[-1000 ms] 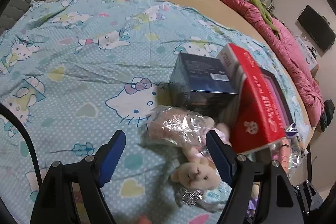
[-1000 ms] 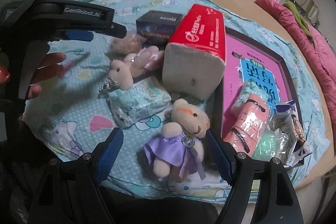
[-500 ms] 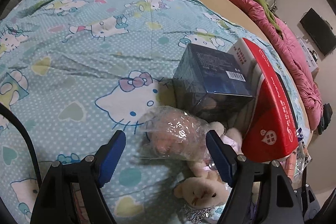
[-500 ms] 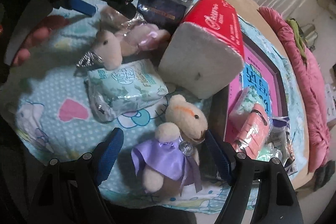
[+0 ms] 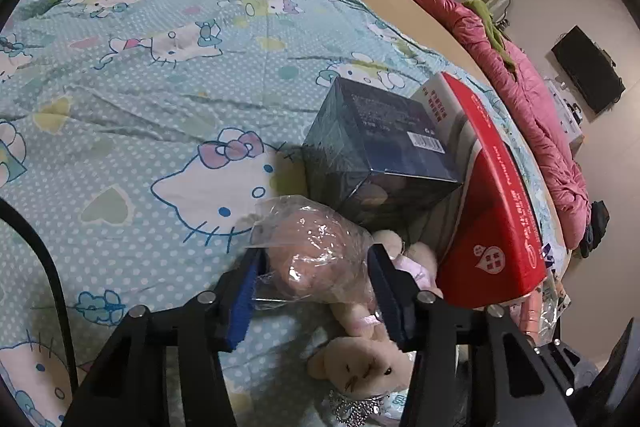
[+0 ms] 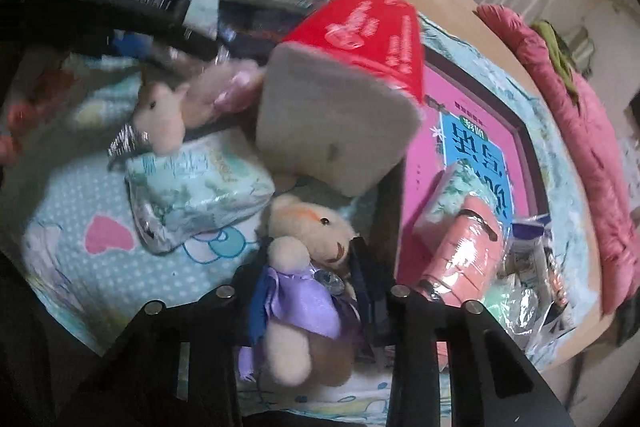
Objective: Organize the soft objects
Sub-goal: 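Lift the bagged plush with the left tool while the right tool lifts the bear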
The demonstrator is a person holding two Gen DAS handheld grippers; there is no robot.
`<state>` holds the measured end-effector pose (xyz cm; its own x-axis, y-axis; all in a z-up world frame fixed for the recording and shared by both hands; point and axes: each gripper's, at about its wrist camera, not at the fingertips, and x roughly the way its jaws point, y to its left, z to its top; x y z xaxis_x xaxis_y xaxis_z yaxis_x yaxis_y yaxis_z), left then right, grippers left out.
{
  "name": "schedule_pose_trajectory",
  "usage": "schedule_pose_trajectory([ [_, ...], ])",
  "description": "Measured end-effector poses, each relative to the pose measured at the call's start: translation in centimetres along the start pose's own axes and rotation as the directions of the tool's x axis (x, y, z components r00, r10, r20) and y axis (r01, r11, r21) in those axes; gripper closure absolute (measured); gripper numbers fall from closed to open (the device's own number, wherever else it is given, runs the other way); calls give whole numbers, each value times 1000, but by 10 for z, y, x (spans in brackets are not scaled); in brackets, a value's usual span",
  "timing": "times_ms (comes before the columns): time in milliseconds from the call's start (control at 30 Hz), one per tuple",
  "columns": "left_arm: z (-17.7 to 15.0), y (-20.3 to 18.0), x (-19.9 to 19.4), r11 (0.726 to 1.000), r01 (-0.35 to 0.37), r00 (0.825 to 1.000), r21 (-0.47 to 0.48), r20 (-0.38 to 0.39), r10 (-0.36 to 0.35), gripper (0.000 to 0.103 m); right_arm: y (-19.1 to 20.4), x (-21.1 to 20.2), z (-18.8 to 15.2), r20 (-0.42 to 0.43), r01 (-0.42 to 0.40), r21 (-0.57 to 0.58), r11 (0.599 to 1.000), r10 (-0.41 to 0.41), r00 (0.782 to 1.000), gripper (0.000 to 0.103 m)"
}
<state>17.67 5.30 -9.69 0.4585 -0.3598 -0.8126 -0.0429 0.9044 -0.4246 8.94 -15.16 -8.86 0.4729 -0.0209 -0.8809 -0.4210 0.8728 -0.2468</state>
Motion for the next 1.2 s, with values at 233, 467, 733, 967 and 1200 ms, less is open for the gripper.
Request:
schedule_pose_trajectory([
  [233, -1, -4, -22, 999, -29, 999, 20, 45, 28, 58, -34, -22, 3, 93, -162, 158, 974, 149, 985, 68],
  [467, -4, -8, -47, 998, -55, 995, 32, 82, 52, 58, -27, -38, 2, 140, -210, 197, 958, 185, 973, 68],
  [733, -18, -21, -76, 995, -90, 988, 44, 130, 83, 58, -32, -61, 5, 208, -240, 206, 949, 197, 958, 68],
  [967, -26, -51, -95, 988, -126, 982, 91, 155, 111, 58, -48, -84, 4, 270, -244, 220, 945, 181, 946, 68],
  [1200, -32, -95, -113, 983, -111, 981, 149, 176, 84, 58, -72, -104, -1, 323, -249, 268, 931, 157, 933, 68],
])
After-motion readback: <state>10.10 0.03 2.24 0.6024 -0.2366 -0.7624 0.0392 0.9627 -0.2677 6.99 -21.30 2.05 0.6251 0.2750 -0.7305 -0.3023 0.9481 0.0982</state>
